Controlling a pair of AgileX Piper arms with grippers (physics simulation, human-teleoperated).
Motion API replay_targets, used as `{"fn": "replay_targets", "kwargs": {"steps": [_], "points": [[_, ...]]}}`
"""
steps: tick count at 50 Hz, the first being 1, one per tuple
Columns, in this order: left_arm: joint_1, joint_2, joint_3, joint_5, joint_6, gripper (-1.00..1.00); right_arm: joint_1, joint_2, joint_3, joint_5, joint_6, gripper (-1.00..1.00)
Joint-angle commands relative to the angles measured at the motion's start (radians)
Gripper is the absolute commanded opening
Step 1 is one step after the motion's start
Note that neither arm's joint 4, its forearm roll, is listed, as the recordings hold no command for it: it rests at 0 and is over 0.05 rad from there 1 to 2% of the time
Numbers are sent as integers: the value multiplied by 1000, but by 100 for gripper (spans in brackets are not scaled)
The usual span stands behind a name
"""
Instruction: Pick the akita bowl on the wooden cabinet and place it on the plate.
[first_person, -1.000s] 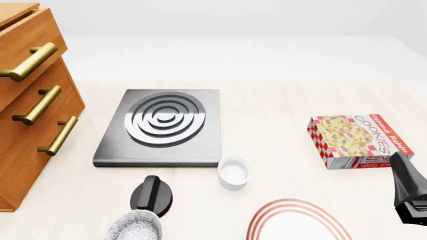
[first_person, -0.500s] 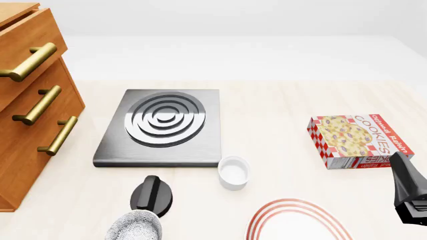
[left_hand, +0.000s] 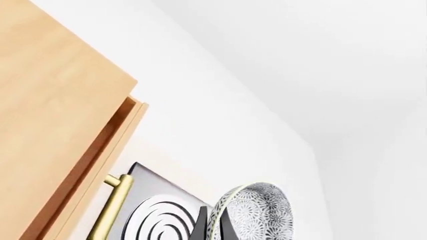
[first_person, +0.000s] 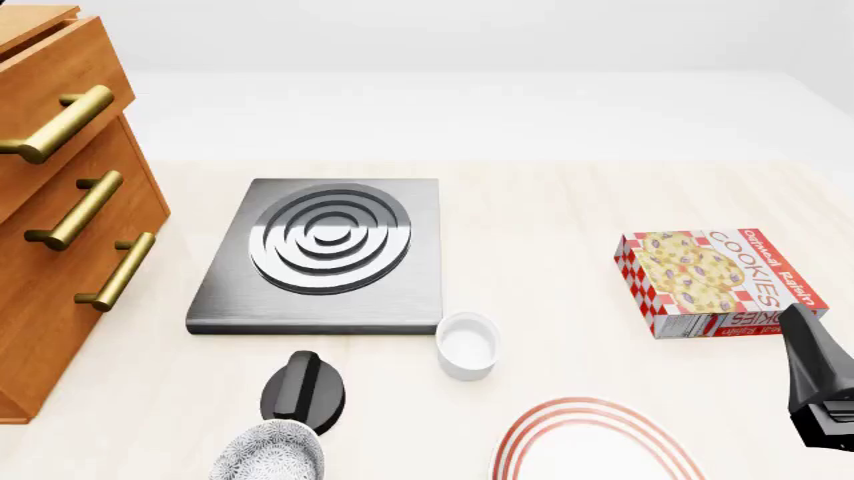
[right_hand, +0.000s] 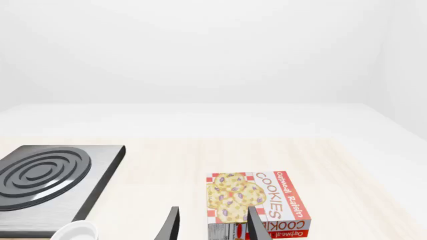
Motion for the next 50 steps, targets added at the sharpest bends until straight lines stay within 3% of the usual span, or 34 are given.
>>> {"fn": "replay_targets", "kwargs": {"steps": [1, 50], "points": [[-44, 5, 13, -10, 5, -100, 0, 0, 0, 0, 0, 100], [-251, -5, 125, -47, 57, -100, 0, 0, 0, 0, 0, 100]]}}
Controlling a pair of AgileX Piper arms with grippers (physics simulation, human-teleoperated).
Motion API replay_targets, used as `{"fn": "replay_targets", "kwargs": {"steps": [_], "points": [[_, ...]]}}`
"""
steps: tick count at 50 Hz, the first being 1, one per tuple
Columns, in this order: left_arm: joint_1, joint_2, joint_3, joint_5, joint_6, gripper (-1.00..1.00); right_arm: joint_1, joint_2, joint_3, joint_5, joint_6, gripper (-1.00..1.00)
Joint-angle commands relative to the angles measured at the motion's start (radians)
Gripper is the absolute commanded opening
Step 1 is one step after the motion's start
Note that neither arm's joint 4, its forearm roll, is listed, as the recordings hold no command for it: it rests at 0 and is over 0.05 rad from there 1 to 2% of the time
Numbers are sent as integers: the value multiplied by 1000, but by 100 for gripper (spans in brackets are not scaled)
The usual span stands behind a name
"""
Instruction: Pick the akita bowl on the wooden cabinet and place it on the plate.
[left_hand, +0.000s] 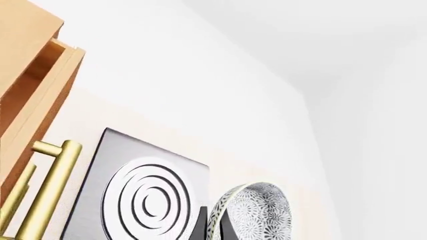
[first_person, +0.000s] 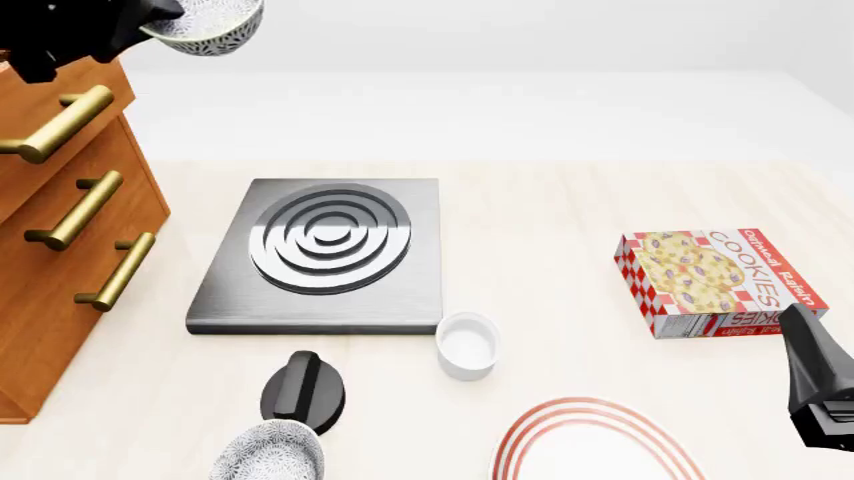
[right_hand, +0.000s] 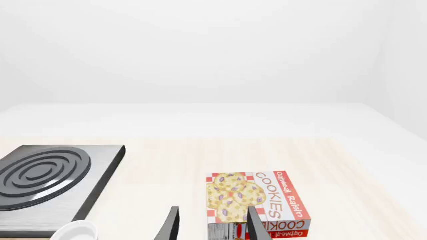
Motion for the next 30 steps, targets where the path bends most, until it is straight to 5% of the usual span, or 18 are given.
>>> {"fn": "replay_targets", "kwargs": {"steps": [1, 30], "points": [[-56, -9, 24, -9, 20, -100, 0, 0, 0, 0, 0, 100], [-195, -47, 93, -6, 41, -100, 0, 0, 0, 0, 0, 100]]}}
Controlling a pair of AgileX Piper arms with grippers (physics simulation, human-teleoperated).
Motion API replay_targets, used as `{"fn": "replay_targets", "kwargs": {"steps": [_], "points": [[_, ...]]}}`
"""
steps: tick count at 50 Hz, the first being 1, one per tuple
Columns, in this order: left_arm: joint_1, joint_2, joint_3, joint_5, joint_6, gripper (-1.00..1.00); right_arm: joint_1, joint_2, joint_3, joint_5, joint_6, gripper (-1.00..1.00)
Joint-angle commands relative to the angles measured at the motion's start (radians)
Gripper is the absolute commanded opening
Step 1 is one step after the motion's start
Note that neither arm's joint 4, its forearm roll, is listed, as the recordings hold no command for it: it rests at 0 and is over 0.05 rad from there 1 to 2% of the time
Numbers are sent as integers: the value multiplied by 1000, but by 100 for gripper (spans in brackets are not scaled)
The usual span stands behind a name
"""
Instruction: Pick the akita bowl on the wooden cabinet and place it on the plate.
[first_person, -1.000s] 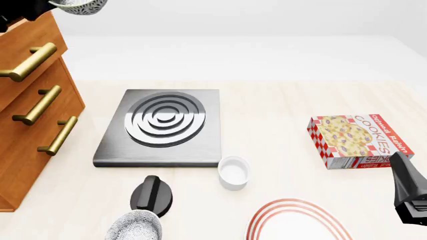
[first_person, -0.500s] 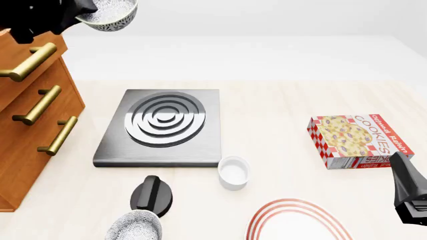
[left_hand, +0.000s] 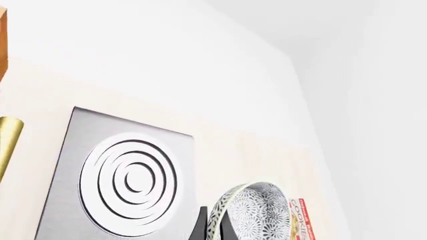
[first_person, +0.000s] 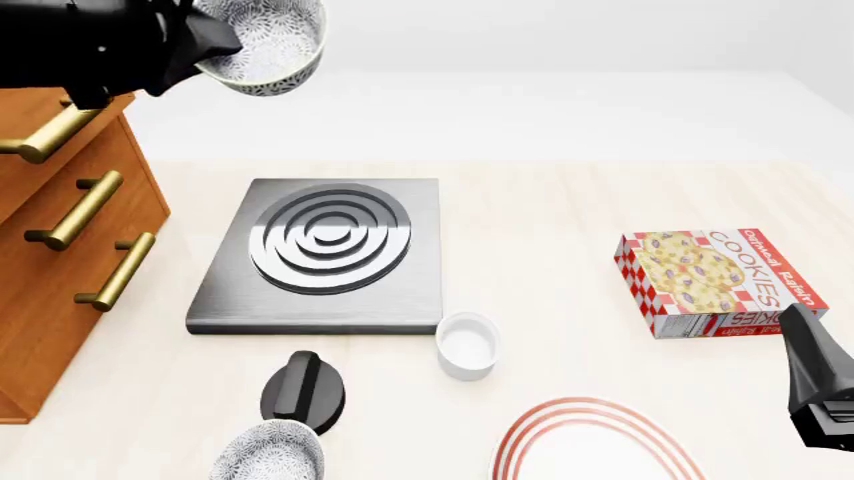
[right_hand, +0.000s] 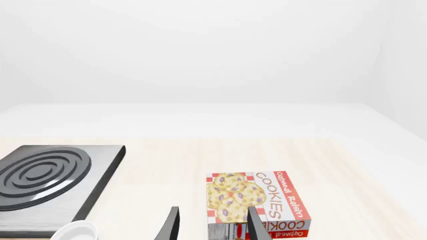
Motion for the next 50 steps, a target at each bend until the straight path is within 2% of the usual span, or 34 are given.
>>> {"fn": "replay_targets", "kwargs": {"steps": [1, 33, 50], "points": [[-55, -17, 32, -5, 13, -100, 0, 0, 0, 0, 0, 100], [-161, -14, 129, -31, 22, -100, 0, 0, 0, 0, 0, 100], [-218, -2, 176, -48, -6, -100, 0, 0, 0, 0, 0, 100]]}}
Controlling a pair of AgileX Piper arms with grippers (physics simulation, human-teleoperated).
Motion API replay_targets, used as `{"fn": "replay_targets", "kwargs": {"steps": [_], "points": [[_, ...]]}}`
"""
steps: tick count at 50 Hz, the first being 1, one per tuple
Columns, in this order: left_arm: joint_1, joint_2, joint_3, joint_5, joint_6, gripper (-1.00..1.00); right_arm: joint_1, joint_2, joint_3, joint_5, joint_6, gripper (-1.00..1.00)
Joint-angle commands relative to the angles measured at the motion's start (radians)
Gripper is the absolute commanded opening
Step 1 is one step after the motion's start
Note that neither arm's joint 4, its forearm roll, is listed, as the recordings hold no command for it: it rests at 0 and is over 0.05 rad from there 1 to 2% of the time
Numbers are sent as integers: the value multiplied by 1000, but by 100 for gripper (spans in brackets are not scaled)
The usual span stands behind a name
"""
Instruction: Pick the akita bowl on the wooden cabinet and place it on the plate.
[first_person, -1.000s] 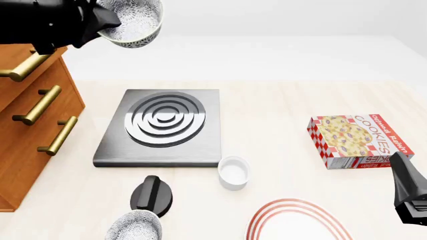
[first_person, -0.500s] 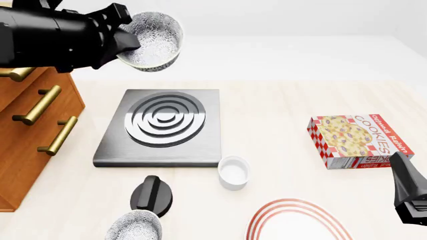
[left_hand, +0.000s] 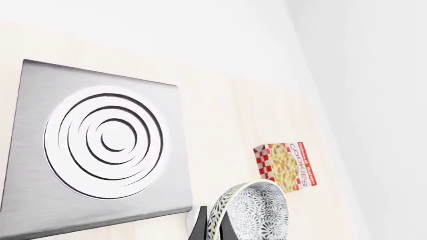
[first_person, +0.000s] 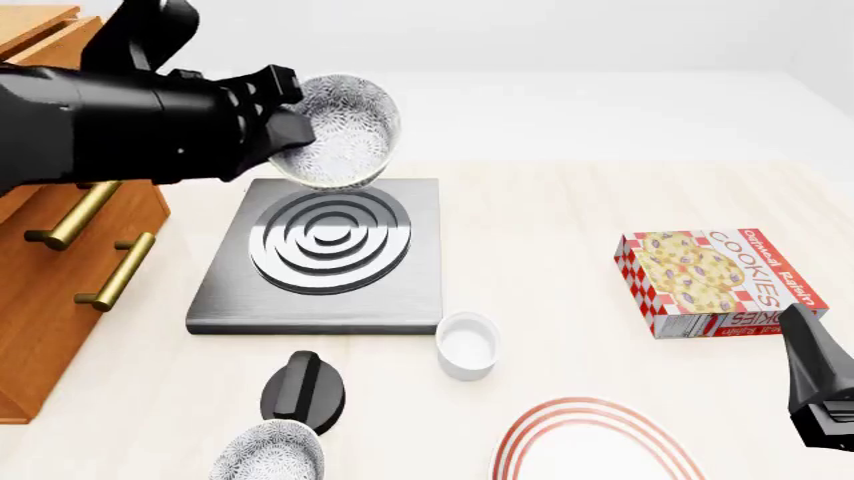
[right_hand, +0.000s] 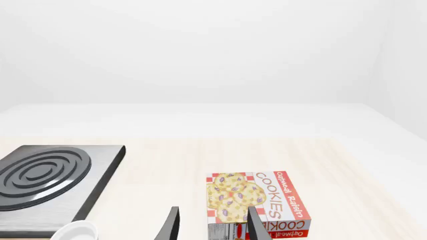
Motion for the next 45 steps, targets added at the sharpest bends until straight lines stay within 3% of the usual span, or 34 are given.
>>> {"fn": "replay_targets", "kwargs": {"steps": [1, 19, 45], "points": [[-46, 7, 27, -13, -16, -100, 0, 0, 0, 0, 0, 100], [-164, 31, 79, -22, -92, -100, 0, 0, 0, 0, 0, 100], [-268, 32, 109, -27, -130, -100, 0, 0, 0, 0, 0, 100]]}}
